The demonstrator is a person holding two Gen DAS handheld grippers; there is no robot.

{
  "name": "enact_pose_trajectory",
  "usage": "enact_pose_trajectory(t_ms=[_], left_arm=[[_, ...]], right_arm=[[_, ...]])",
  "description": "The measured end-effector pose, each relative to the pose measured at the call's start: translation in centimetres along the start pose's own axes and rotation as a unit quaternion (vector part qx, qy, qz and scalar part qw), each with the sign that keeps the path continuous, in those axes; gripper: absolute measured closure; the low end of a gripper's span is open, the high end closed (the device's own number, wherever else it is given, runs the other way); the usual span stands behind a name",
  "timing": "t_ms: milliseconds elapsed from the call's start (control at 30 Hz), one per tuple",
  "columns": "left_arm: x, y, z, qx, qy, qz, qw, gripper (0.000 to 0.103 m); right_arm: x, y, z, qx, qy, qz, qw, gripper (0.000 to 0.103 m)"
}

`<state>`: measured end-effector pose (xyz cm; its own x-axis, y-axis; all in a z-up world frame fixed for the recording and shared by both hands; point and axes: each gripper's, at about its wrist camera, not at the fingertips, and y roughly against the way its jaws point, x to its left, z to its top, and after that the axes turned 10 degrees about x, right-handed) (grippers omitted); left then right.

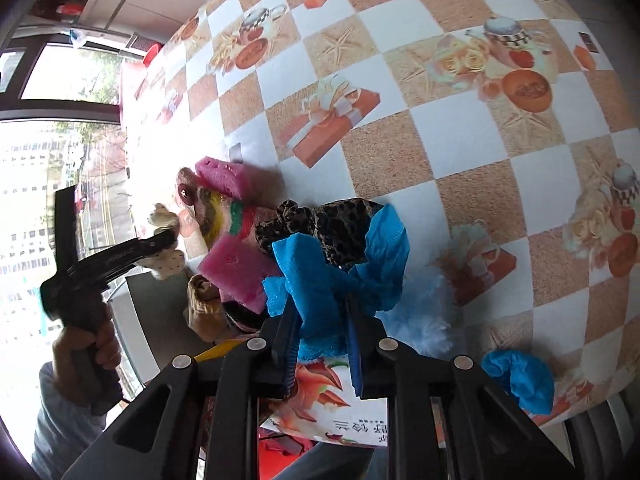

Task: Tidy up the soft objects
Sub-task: 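Grasp the white polka-dot scrunchie with the left tool while the right tool grasps the blue gloves, then carry the scrunchie and blue gloves in both tools over the white box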

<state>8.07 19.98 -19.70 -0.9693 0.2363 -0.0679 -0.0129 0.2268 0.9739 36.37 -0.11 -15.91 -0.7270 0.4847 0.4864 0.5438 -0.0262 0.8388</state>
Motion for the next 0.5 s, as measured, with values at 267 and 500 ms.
enact_pose_trajectory(t_ms=[267, 500], left_arm=[[-3.2, 5.0, -4.3, -0.076, -0.066, 0.007, 0.9949, 0.081], [-8.2, 9.5, -9.2, -0.093, -0.117, -0.016, 0.9886, 0.081]], right_arm=[[-0.7, 1.9, -1.7, -0.023, -0.013, -0.007, 1.000, 0.081], [-1.1, 3.5, -3.7, -0.055, -0.024, -0.015, 0.998, 0.081]])
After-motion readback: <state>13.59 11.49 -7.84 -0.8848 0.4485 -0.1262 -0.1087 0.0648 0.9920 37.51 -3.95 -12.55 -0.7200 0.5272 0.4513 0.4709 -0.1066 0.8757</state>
